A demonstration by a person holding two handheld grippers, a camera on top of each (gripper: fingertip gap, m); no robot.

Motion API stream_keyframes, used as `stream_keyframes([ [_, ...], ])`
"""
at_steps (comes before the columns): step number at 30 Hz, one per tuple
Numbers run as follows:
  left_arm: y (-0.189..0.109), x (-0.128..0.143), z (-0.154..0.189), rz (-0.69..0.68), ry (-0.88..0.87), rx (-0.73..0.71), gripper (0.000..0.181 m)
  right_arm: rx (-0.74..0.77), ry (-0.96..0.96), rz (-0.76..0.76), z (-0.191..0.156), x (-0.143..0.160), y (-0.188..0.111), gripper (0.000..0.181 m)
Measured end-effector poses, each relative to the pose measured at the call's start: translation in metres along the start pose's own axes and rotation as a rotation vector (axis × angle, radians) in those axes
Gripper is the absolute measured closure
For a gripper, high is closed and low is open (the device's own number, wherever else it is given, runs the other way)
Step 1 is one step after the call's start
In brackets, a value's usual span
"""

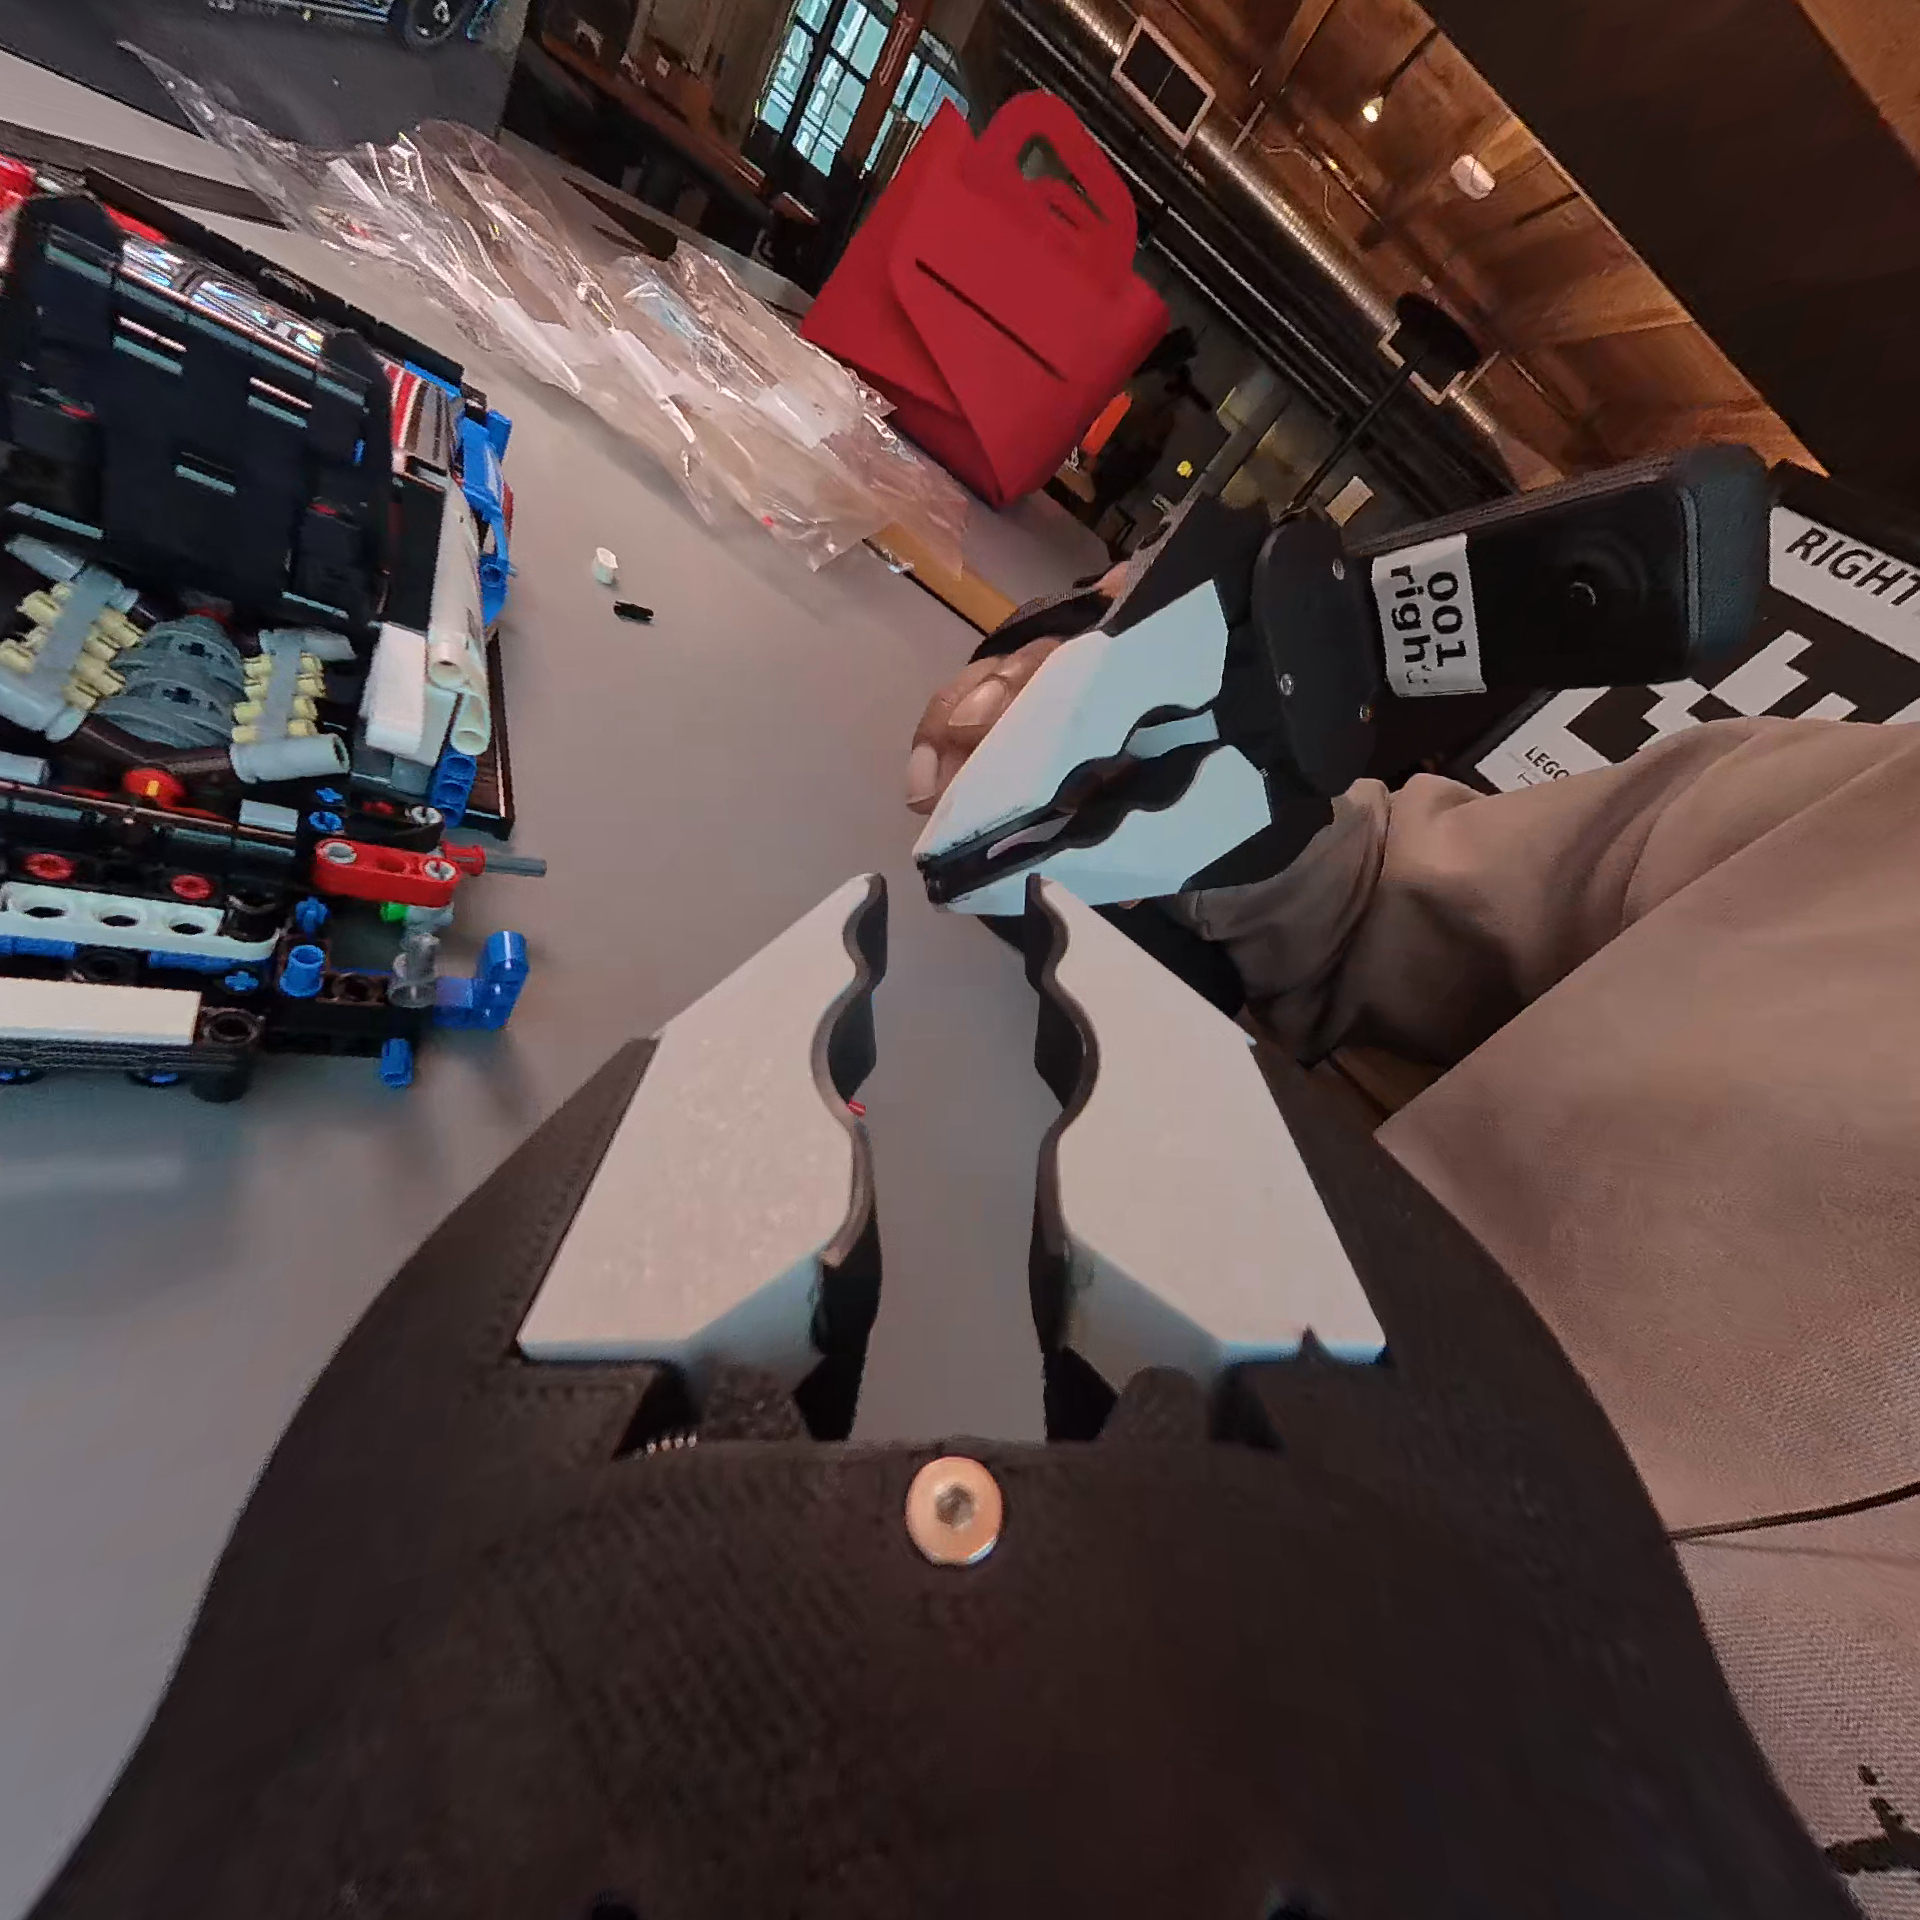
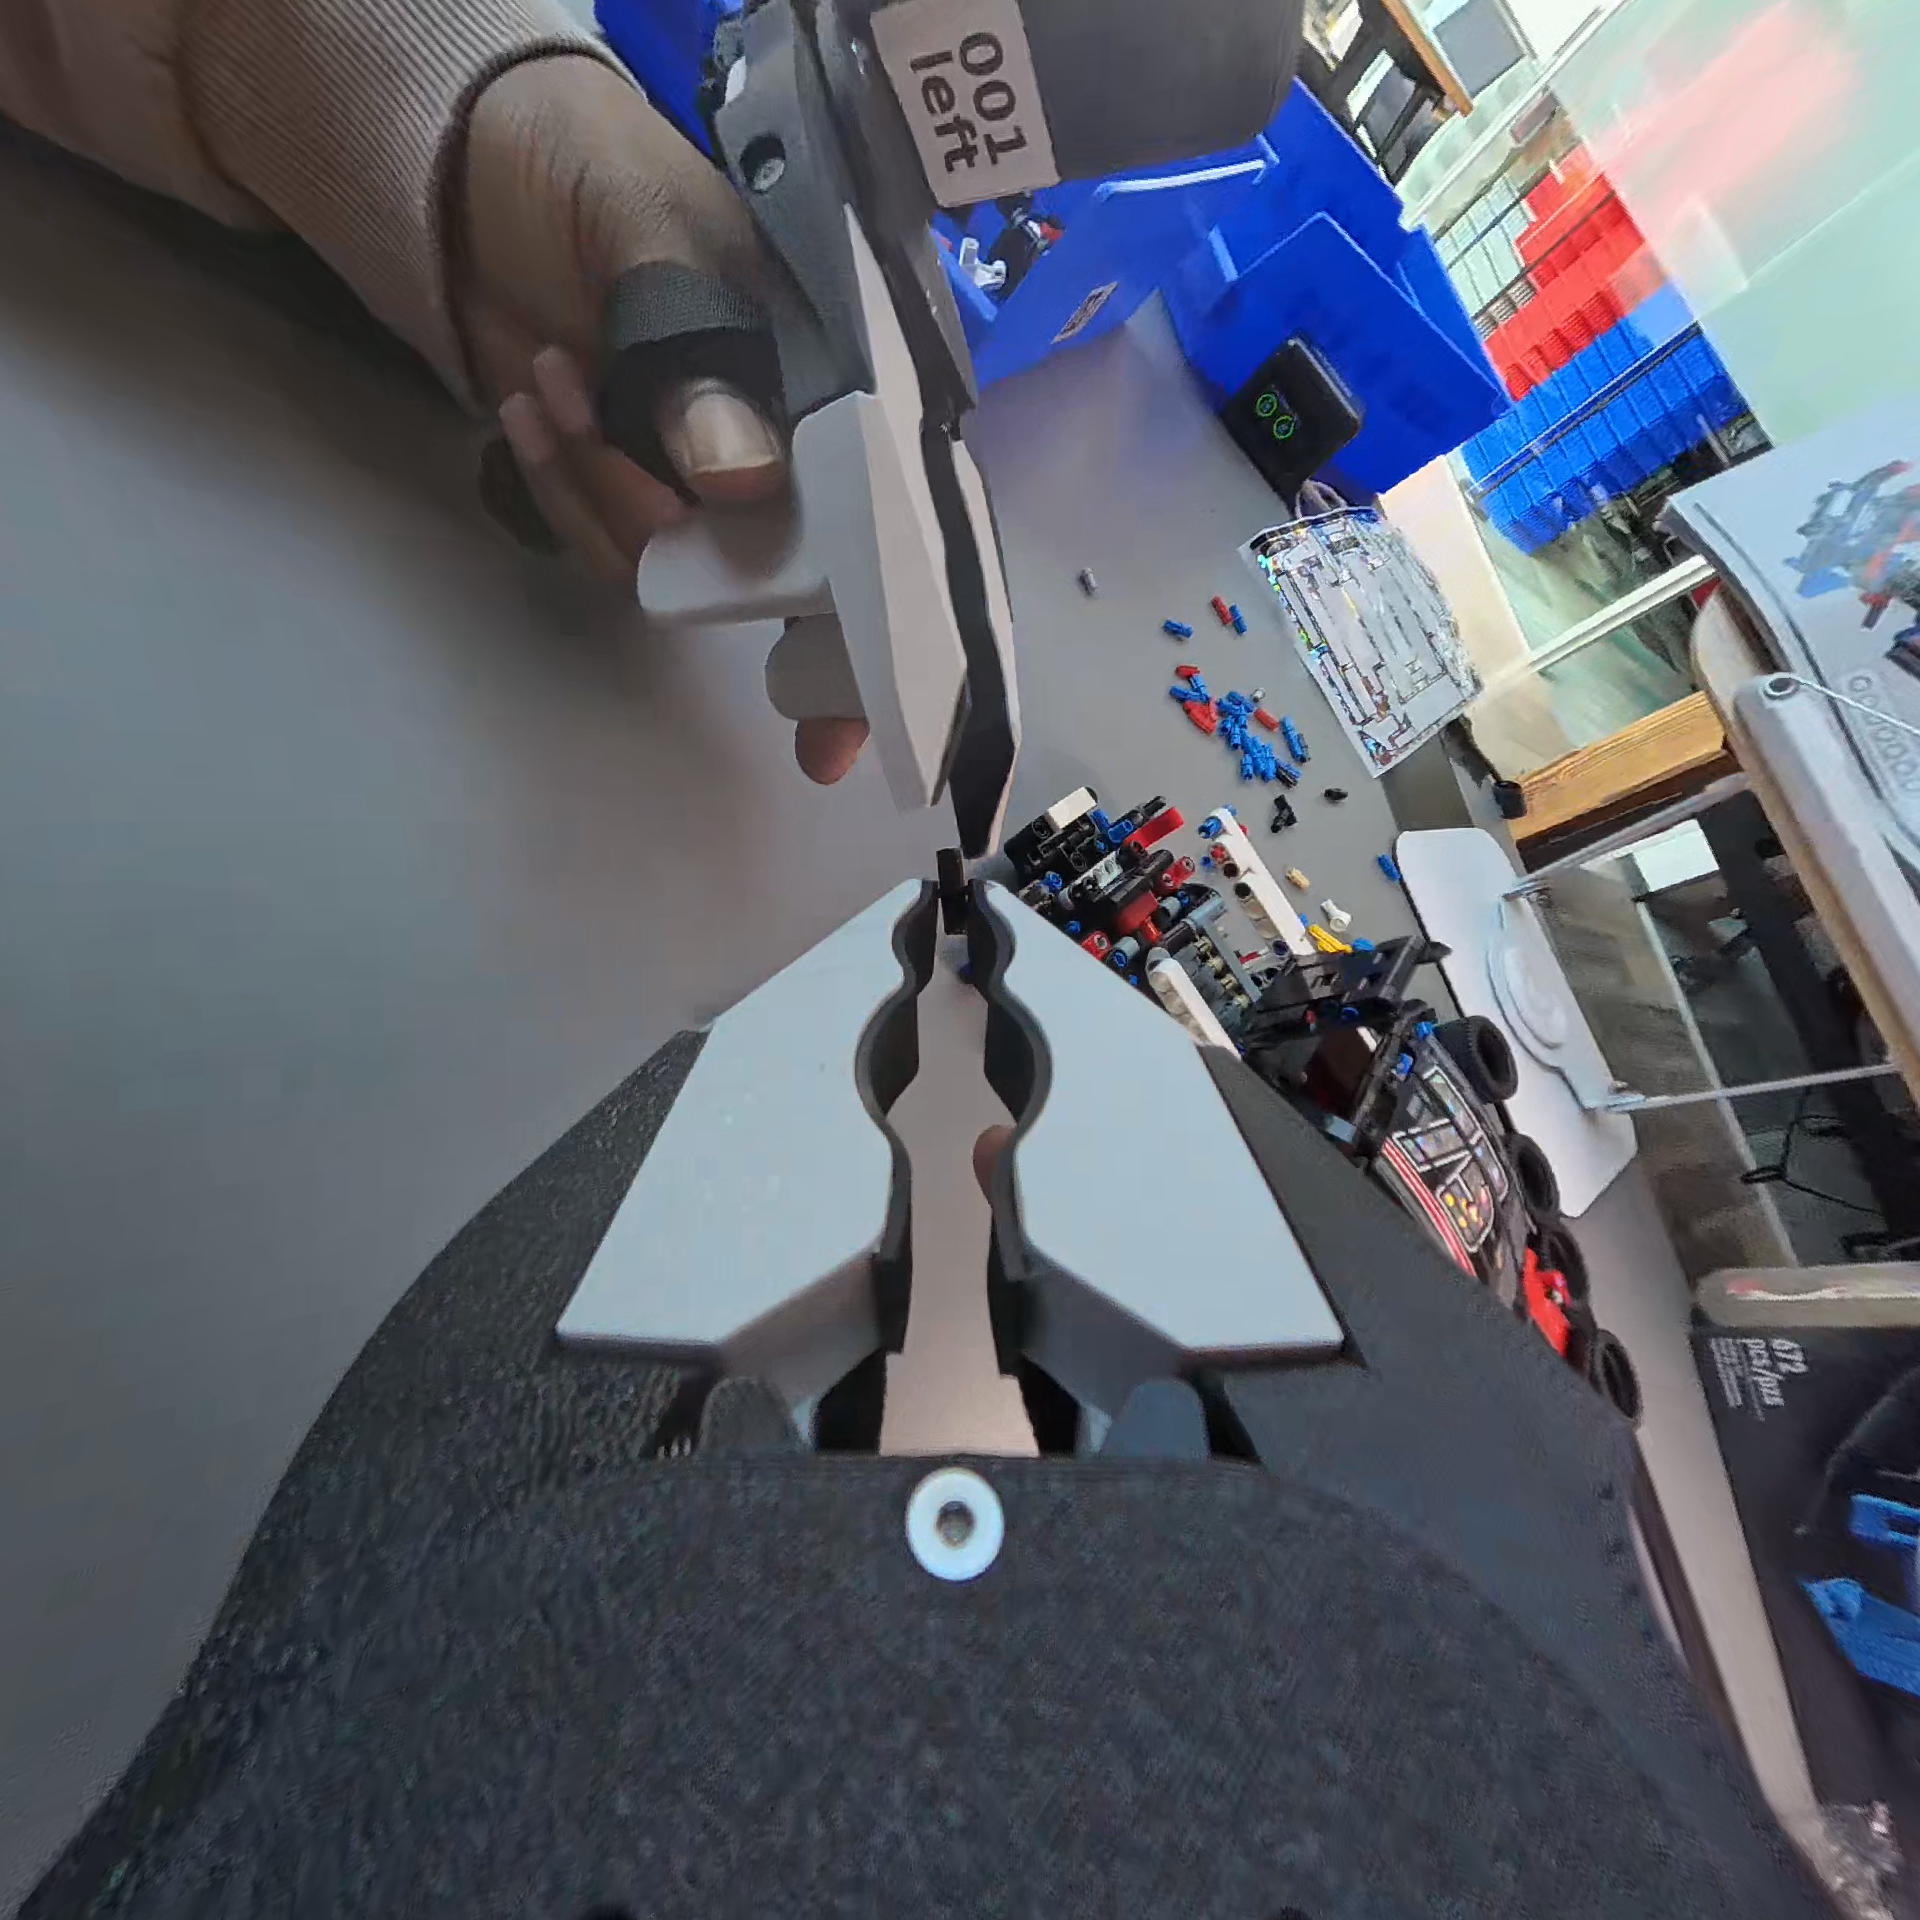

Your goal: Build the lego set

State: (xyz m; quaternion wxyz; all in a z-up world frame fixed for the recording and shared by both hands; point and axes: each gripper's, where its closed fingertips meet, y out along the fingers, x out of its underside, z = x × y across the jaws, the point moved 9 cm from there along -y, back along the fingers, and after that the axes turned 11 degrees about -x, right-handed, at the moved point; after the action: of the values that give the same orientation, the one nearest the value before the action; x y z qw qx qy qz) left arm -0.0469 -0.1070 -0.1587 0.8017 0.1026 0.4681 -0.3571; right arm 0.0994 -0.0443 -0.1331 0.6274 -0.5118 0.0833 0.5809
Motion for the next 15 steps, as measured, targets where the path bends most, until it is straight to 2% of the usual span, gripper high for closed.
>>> stream_keyframes([
  [1, -0.002, 0.0, 0.0, 0.005, -0.005, 0.001, 0.16, -0.002, -0.02, -0.011, 0.0, -0.002, 0.001, 0.178],
  [6, -0.004, -0.002, 0.002, 0.013, -0.013, 0.019, 0.168, 0.012, -0.051, 0.023, -0.001, -0.013, -0.004, 0.178],
  [10, -0.005, -0.002, 0.006, 0.022, -0.055, 0.094, 0.179, 0.031, -0.055, 0.046, -0.004, -0.017, -0.008, 0.178],
  [15, -0.006, -0.003, 0.01, 0.028, -0.162, 0.242, 0.18, -0.014, 0.008, 0.222, -0.006, -0.017, -0.017, 0.178],
])
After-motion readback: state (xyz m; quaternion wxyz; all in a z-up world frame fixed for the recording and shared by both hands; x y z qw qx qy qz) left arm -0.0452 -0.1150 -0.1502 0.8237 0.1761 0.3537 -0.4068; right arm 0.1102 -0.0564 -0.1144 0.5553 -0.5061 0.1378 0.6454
